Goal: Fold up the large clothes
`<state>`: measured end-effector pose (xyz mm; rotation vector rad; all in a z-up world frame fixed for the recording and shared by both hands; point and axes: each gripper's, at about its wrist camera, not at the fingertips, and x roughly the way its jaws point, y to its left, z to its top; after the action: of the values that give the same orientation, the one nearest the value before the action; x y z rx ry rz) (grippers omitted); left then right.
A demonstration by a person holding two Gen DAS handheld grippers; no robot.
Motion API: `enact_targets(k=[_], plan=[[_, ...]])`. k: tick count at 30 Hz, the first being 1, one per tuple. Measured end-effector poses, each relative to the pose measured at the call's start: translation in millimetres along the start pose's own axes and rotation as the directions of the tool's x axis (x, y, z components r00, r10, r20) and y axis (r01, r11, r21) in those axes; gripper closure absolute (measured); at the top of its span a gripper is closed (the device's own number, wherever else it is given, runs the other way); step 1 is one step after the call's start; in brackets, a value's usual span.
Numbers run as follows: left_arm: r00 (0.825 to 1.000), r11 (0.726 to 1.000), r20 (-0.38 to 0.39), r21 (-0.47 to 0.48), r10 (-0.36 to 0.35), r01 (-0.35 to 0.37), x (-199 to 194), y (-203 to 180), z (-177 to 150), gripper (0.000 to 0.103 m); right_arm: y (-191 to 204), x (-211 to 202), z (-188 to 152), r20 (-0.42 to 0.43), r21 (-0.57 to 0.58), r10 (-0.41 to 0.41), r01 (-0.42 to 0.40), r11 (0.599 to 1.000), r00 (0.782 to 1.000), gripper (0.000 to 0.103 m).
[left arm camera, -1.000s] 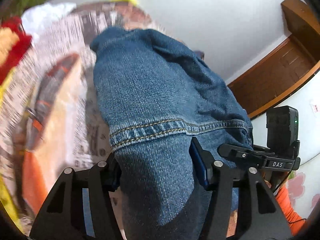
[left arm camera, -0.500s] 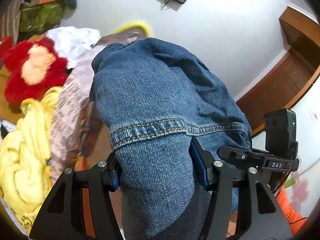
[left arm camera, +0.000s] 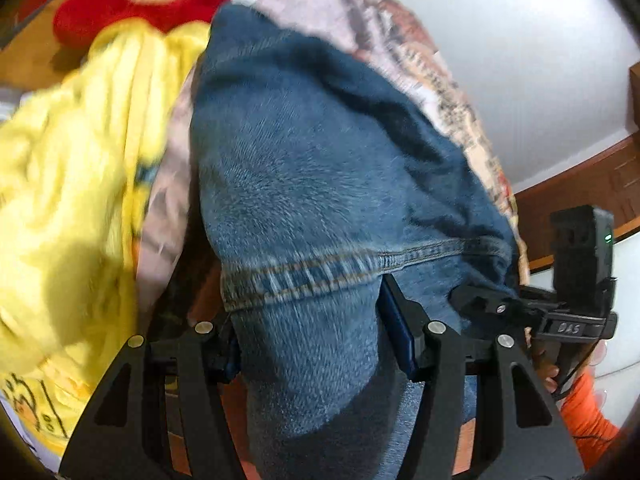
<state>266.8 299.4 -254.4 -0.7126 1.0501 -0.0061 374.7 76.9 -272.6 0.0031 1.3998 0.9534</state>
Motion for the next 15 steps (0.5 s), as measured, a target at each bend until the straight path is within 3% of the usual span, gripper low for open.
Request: enact_targets(k=[4,7,12,15], plan=[[0.998,0.999,0.056,0.035,0.012,-0.014,-0.4,1.7,-14.0,0.036,-3.4,4.5,-4.9,0.010,-0.053,0.004,-0.004,0.999,1.000,0.056],[0.995,0.996,0.070,0.052,0.069,-0.073,4.5,5.5,-22.2,0.025,-13.0,0.9,-6.0,0.003,-0.052,0.010,-0.009,0.999,1.000,0.049],[0.987,0.988,0.100,0.075,0.127,-0.134,-2.8,5.2,-31.8,0.019,-12.7,-16.7,-23.5,0.041,-0.134,-0.061,0.066,0.989,0.997,0.040],[0.973,0.972,0.121,0.111,0.195,-0.208,-14.0,0.9,-42.4,0.017,-13.7,-28.6,-32.6,0.078,-0.160,-0.105,0.116,0.980,0.991,0.037]])
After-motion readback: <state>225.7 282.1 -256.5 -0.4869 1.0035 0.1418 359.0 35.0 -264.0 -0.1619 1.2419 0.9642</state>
